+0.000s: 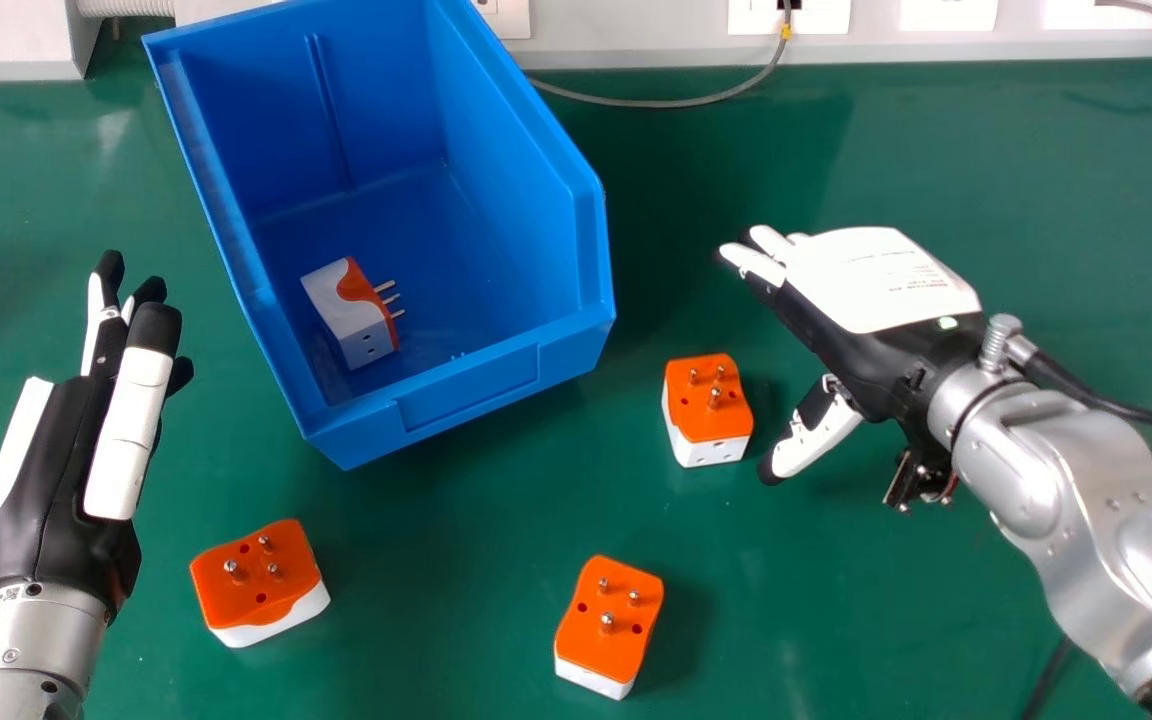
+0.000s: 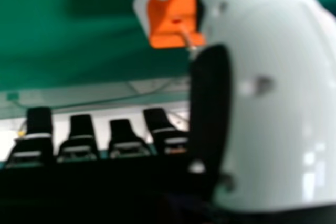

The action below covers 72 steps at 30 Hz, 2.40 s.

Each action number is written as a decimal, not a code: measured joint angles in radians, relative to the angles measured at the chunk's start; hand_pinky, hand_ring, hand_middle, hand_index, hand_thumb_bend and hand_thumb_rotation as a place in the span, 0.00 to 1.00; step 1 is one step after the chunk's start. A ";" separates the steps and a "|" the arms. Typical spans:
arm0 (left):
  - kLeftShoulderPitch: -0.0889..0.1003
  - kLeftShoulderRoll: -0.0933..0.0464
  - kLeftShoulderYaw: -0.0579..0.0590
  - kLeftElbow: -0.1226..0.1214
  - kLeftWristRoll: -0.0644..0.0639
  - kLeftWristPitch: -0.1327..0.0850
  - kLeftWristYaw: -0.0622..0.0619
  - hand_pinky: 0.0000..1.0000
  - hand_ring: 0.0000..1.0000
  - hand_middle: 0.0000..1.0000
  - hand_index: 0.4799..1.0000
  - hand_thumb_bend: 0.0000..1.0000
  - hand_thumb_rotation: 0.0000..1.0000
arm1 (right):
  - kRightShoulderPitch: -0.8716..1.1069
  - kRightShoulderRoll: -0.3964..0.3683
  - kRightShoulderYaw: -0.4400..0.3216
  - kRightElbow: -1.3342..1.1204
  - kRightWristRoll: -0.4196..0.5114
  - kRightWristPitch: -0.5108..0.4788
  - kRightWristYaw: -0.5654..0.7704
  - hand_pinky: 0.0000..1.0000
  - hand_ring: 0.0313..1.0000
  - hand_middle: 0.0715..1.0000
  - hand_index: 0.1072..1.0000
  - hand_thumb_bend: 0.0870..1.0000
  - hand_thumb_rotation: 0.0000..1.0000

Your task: Pick all objects and put in blue box

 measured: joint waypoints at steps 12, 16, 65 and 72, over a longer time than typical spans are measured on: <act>0.003 0.000 0.000 -0.011 0.001 0.002 0.001 0.94 1.00 1.00 1.00 0.87 0.98 | -0.028 0.013 0.044 0.004 -0.002 0.041 0.041 0.85 0.92 0.95 0.90 0.79 0.21; 0.003 0.000 0.001 -0.011 0.002 0.004 0.004 0.94 1.00 1.00 1.00 0.86 0.98 | -0.028 0.022 0.044 -0.014 -0.002 0.047 0.040 0.84 0.92 0.94 0.89 0.78 0.20; 0.003 -0.002 0.002 -0.043 0.008 0.034 0.011 0.93 0.99 1.00 1.00 0.82 0.99 | -0.030 0.064 0.041 -0.058 0.093 0.154 0.139 0.80 0.88 0.91 0.87 0.63 0.16; -0.001 -0.002 -0.001 -0.041 0.008 0.033 0.010 0.94 1.00 1.00 1.00 0.82 0.99 | -0.057 0.064 0.042 -0.021 0.093 0.152 0.139 0.80 0.88 0.91 0.86 0.62 0.15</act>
